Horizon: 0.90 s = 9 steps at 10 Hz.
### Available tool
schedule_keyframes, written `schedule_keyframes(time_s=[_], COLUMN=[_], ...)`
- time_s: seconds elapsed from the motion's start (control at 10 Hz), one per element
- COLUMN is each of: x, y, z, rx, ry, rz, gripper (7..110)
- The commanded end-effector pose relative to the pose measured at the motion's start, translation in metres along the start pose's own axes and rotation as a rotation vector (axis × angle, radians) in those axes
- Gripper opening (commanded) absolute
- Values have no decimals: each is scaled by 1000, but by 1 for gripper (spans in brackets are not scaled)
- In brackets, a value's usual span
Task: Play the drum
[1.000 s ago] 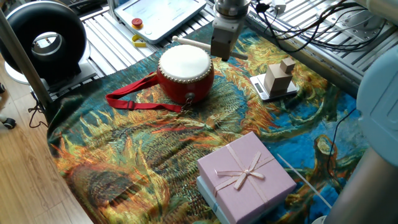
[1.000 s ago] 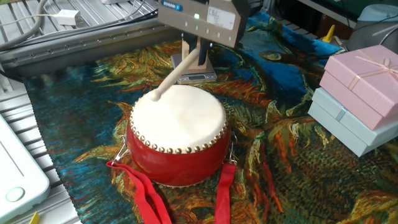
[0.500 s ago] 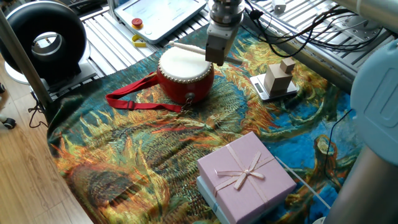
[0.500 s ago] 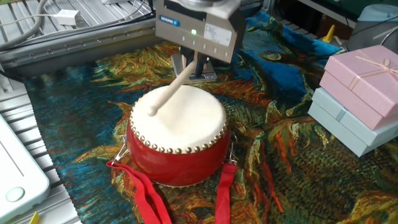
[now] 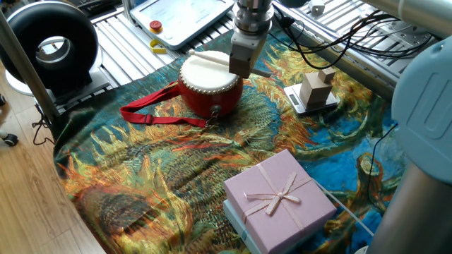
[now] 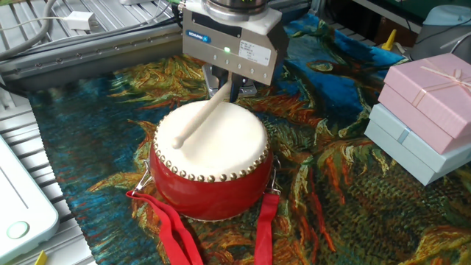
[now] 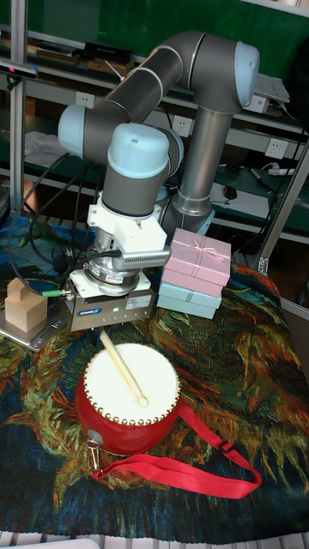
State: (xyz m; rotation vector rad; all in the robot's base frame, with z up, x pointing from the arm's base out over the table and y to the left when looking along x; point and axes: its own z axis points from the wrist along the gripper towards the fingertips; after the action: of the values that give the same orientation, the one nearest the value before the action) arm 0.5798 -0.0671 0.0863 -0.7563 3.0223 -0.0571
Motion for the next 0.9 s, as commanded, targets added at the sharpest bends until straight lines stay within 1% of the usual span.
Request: schedule_keyframes(time_s=[0.0, 0.4, 0.8], x=[-5, -3, -3], y=[2, -1, -1], z=[4, 7, 8], rx=[-16, 1, 4], ry=[-12, -2, -3], rz=[12, -2, -25], gripper=[7, 7, 7])
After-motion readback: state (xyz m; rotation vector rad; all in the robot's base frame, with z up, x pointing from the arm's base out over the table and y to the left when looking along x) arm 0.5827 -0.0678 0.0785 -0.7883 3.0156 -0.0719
